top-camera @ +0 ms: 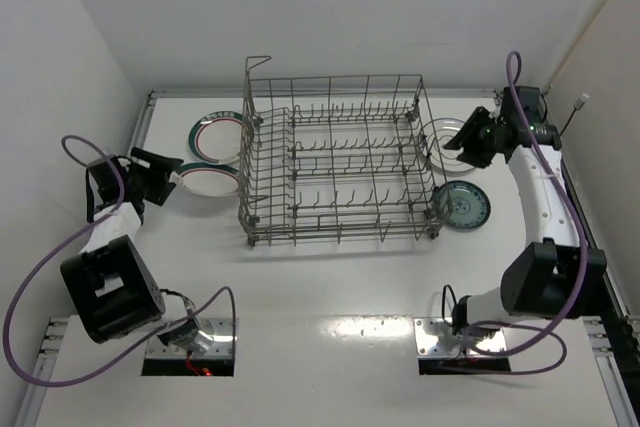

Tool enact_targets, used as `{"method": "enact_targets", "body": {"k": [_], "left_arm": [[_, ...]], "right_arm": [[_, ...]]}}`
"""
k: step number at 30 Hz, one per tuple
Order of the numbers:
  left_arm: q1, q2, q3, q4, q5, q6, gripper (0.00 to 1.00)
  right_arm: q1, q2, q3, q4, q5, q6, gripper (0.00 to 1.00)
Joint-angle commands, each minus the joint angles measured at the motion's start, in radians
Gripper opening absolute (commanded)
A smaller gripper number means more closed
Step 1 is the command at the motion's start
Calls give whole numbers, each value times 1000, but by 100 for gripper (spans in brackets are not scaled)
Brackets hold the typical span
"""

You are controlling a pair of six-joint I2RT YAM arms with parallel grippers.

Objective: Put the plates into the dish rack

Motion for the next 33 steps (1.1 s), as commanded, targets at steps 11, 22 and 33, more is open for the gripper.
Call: {"method": "enact_targets", "body": {"k": [11,22,33], "left_arm": [[-322,-51,120,65,144,283,68],[-370,-17,39,84,161,389,68],[-370,-19,58,31,94,398,68]], "right_arm": [[-215,213,-6,-1,43,38,40],[-355,285,-183,80,-14,46,38],[-410,325,-249,97,-32,37,34]]}}
